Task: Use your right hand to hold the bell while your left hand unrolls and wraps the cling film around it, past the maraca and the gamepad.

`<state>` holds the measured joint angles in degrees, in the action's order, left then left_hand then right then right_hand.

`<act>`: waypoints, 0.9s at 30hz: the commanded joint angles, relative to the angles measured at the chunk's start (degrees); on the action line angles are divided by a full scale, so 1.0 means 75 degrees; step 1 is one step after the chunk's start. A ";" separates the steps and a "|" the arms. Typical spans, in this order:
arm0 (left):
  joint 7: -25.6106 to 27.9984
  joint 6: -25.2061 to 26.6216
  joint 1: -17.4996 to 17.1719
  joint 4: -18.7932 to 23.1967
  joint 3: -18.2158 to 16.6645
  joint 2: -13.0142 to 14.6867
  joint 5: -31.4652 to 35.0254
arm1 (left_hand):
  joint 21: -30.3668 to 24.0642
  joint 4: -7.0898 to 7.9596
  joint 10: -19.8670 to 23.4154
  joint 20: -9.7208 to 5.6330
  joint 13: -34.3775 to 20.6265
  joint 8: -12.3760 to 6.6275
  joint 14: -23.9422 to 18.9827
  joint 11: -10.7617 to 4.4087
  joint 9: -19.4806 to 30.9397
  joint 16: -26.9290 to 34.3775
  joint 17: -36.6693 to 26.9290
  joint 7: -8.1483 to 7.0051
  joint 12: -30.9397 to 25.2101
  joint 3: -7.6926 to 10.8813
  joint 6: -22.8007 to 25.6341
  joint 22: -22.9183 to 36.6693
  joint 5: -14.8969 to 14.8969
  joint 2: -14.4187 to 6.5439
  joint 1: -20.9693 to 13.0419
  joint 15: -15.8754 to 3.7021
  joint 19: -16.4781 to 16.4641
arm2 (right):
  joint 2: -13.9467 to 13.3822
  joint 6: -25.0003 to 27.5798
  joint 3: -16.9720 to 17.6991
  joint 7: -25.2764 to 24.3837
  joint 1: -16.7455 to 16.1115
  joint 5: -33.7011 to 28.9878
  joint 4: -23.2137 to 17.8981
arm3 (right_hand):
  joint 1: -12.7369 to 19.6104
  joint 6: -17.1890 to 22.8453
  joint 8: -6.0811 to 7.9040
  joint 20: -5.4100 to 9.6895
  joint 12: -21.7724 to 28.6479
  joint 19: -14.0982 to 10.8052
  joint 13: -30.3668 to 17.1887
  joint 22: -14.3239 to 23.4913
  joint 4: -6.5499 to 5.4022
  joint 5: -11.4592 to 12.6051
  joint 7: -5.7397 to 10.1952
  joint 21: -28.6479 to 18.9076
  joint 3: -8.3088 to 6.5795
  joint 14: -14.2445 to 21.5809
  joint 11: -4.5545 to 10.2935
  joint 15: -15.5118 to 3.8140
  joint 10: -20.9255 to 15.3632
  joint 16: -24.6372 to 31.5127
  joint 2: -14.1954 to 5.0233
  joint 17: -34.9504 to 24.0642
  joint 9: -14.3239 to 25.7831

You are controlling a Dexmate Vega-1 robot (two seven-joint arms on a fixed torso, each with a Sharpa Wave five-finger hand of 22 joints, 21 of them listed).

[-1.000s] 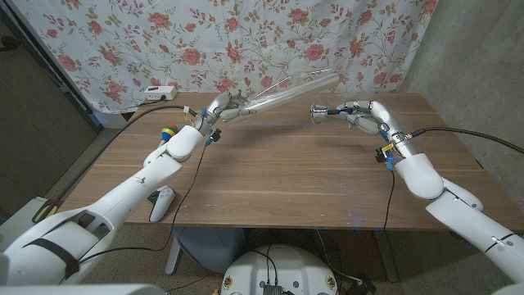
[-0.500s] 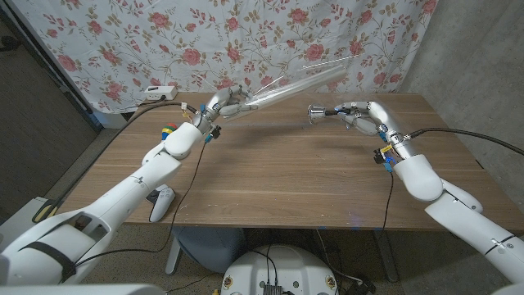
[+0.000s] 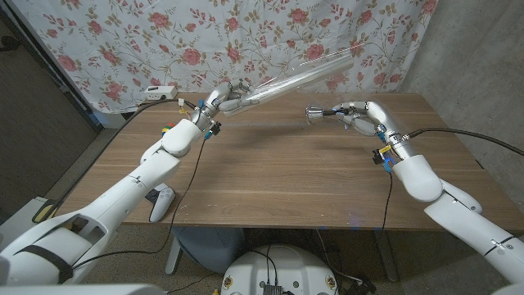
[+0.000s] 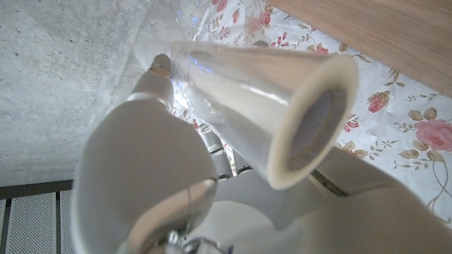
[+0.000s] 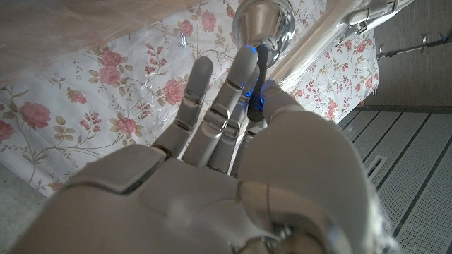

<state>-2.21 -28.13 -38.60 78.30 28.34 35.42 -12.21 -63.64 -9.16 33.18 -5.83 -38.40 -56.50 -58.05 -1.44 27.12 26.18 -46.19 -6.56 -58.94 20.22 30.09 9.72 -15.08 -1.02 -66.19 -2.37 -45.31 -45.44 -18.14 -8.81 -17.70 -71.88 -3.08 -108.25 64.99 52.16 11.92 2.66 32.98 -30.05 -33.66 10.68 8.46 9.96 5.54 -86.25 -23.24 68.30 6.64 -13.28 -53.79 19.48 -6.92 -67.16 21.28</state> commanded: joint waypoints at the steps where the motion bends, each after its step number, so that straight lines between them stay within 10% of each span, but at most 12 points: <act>1: -0.0255 0.0105 -0.0123 0.0365 -0.0248 0.0056 -0.0352 | -0.0044 -0.0051 0.1146 -0.0086 -0.2698 0.0010 -0.1491 -0.1064 0.1976 -0.0027 0.0024 -0.0037 -0.0053 0.0479 0.0096 0.0039 -0.0231 -0.0561 -0.0563 -0.1403 0.0056 | 0.0033 -0.0047 -0.0110 0.0147 0.0131 -0.0010 0.0094 | -0.0045 0.0021 -0.0015 0.1172 0.0002 0.0016 -0.0015 0.0009 -0.0014 0.0044 0.0021 -0.0025 -0.0063 0.0049 0.0053 0.0018 -0.0017 -0.0002 -0.0017 -0.0023 0.0017; 27: -0.1426 0.0071 0.0104 0.0728 -0.0140 0.0168 -0.0903 | -0.0054 -0.0033 0.0986 -0.0035 -0.2647 0.0157 -0.1295 -0.0951 0.2059 -0.0183 -0.0007 0.0103 0.0067 0.0598 0.0046 0.0044 -0.0227 -0.0622 -0.0550 -0.1381 0.0237 | 0.0159 -0.0358 -0.0599 0.0362 0.0647 0.0040 0.0501 | -0.0051 0.0030 -0.0013 0.1173 -0.0009 0.0020 -0.0026 0.0010 -0.0016 0.0044 0.0021 -0.0028 -0.0063 0.0046 0.0062 0.0018 -0.0042 -0.0025 -0.0011 -0.0009 0.0017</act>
<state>-10.70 -27.26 -37.98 82.77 27.08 36.50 -18.13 -63.67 -9.16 33.38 -5.84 -38.77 -55.51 -58.35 -1.25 28.69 25.13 -46.23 -6.28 -58.62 20.22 30.43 9.87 -15.09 -0.96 -66.26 -2.70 -44.28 -44.72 -19.90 -12.10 -15.38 -68.41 -3.08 -105.78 64.99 52.16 11.92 2.67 32.96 -30.05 -33.65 10.68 8.45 9.90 5.54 -86.25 -23.23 68.29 6.53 -13.27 -53.89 19.42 -6.92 -67.10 21.28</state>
